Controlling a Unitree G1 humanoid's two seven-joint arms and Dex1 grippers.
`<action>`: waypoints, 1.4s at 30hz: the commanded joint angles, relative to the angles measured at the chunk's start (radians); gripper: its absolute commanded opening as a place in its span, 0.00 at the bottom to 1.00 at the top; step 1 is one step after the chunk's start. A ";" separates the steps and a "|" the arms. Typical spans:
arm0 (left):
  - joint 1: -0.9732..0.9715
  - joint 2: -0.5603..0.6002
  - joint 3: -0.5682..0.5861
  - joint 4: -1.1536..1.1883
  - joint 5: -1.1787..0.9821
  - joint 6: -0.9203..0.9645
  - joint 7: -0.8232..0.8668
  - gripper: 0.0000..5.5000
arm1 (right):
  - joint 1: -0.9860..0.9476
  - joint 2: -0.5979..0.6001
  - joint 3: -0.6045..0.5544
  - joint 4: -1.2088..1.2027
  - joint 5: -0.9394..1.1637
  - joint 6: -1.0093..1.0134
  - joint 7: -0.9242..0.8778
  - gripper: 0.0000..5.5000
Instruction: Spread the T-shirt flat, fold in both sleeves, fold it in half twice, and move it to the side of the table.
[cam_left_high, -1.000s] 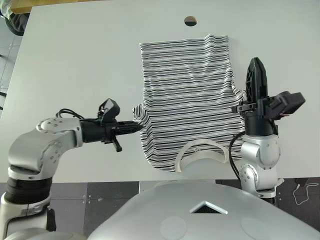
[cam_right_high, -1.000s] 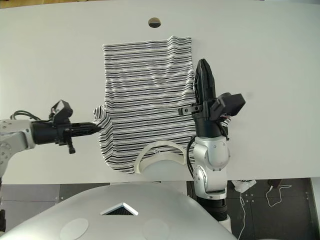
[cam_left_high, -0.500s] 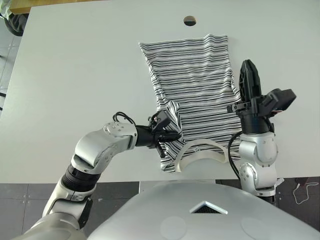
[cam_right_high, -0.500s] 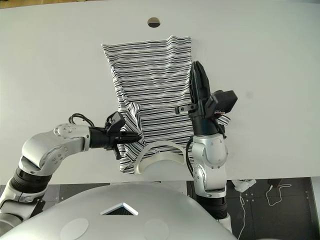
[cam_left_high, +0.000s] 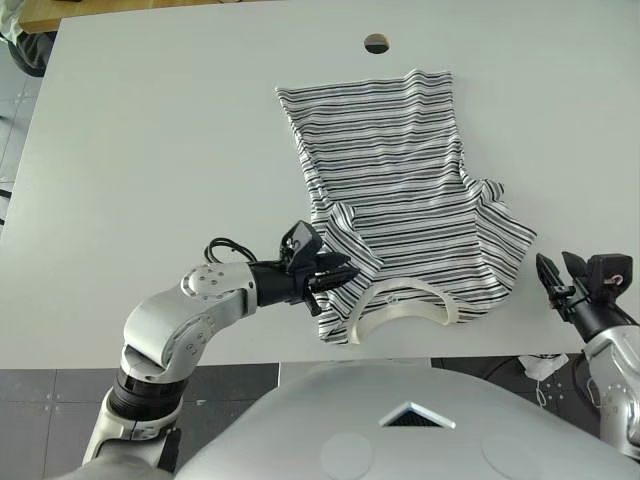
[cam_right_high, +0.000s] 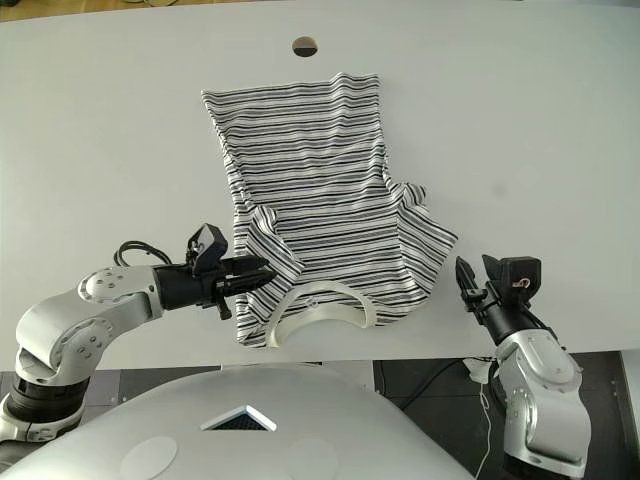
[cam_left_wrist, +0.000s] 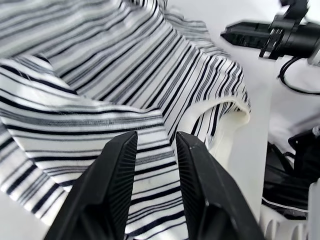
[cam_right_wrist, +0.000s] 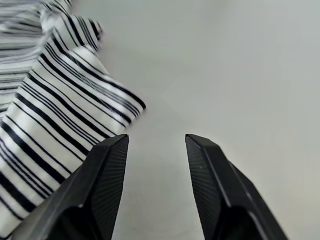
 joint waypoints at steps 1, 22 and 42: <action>0.014 -0.019 0.009 -0.018 -0.013 0.000 0.031 0.26 | -0.105 -0.018 -0.005 0.096 0.061 0.056 0.052 0.38; 0.045 -0.004 0.043 -0.014 0.033 -0.082 0.054 0.26 | -0.141 -0.079 0.119 0.172 -0.031 -0.031 0.111 0.06; 0.165 0.091 -0.013 0.005 0.215 -0.330 -0.019 0.08 | -0.086 -0.132 0.637 -0.007 -0.660 -0.343 0.128 0.09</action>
